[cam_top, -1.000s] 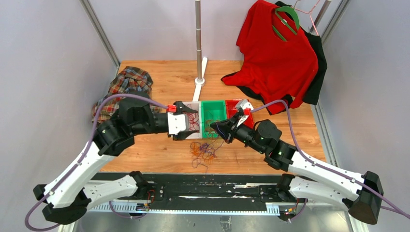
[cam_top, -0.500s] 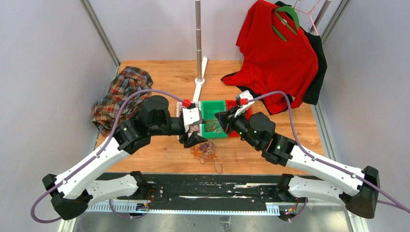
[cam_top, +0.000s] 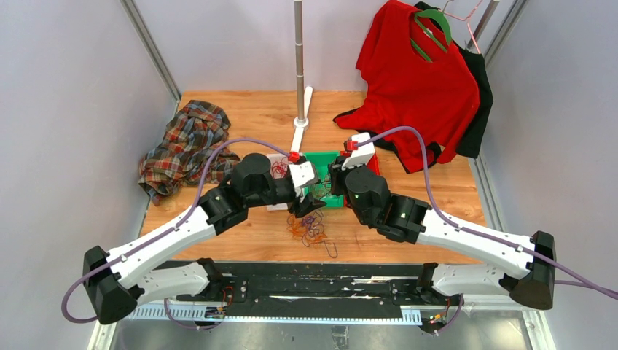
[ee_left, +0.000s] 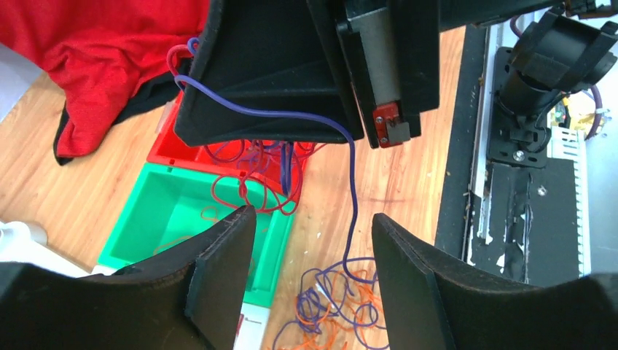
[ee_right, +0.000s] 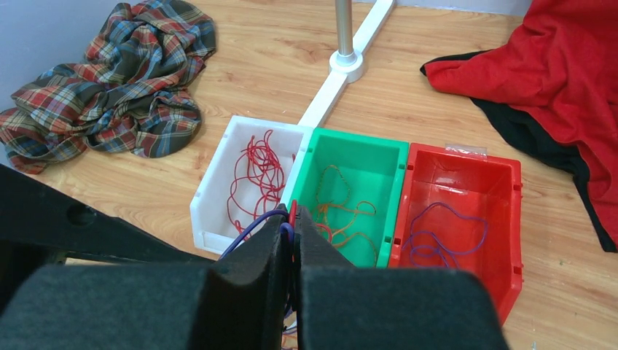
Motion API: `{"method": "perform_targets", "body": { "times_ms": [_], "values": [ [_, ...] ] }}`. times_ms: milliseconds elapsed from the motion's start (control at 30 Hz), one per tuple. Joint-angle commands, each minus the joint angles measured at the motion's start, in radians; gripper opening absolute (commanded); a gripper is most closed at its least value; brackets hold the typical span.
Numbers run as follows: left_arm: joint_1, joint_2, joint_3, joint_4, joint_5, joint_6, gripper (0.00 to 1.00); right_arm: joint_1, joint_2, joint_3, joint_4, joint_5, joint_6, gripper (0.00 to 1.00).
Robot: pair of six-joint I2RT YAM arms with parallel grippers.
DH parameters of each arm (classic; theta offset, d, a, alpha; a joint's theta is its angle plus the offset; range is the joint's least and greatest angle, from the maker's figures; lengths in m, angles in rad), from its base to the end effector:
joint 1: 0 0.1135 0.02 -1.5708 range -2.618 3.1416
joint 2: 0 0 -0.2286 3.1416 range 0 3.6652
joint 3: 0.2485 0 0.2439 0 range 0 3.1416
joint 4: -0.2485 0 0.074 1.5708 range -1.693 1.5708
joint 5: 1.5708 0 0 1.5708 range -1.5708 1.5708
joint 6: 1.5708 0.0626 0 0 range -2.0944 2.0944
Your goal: Untangle the cables
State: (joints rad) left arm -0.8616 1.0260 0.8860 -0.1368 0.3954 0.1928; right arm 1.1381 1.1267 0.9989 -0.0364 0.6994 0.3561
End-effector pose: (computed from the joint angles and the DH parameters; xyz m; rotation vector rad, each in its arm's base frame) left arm 0.1580 -0.2212 0.2994 1.1958 1.4866 -0.8247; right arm 0.1557 0.2411 0.3294 -0.1567 1.7151 0.5078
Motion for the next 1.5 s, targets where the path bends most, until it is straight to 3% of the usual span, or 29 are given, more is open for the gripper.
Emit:
{"method": "perform_targets", "body": {
  "times_ms": [0, 133, 300, 333, 633, 867, 1133, 1367, 1467],
  "values": [
    [-0.007, 0.009, -0.016, 0.112, 0.029, -0.035, 0.63, 0.02, -0.014, 0.03, -0.005, 0.068, 0.028, 0.01],
    [-0.007, 0.012, -0.027, 0.113, 0.049, -0.027, 0.47, 0.02, -0.007, 0.03, 0.001, 0.062, 0.022, 0.01],
    [-0.005, -0.007, 0.048, -0.069, 0.141, 0.065, 0.04, 0.009, -0.023, -0.013, 0.017, 0.046, 0.044, 0.0],
    [-0.005, -0.017, 0.068, -0.129, 0.151, 0.081, 0.01, 0.0, -0.035, -0.033, 0.029, 0.024, 0.056, 0.01],
    [-0.002, -0.137, 0.243, -0.33, 0.244, 0.148, 0.0, -0.044, -0.166, -0.281, 0.159, -0.196, 0.1, 0.1],
    [-0.002, -0.112, 0.386, -0.399, 0.29, 0.2, 0.0, -0.044, -0.219, -0.438, 0.284, -0.339, 0.105, 0.26],
    [-0.002, -0.047, 0.556, -0.484, 0.274, 0.33, 0.0, -0.045, -0.203, -0.494, 0.363, -0.404, 0.081, 0.37],
    [-0.002, 0.037, 0.783, -0.604, 0.281, 0.406, 0.0, -0.044, -0.18, -0.534, 0.426, -0.408, 0.089, 0.34],
    [-0.002, 0.05, 0.838, -0.621, 0.273, 0.422, 0.0, -0.044, -0.18, -0.55, 0.43, -0.399, 0.095, 0.2]
  ]
}}
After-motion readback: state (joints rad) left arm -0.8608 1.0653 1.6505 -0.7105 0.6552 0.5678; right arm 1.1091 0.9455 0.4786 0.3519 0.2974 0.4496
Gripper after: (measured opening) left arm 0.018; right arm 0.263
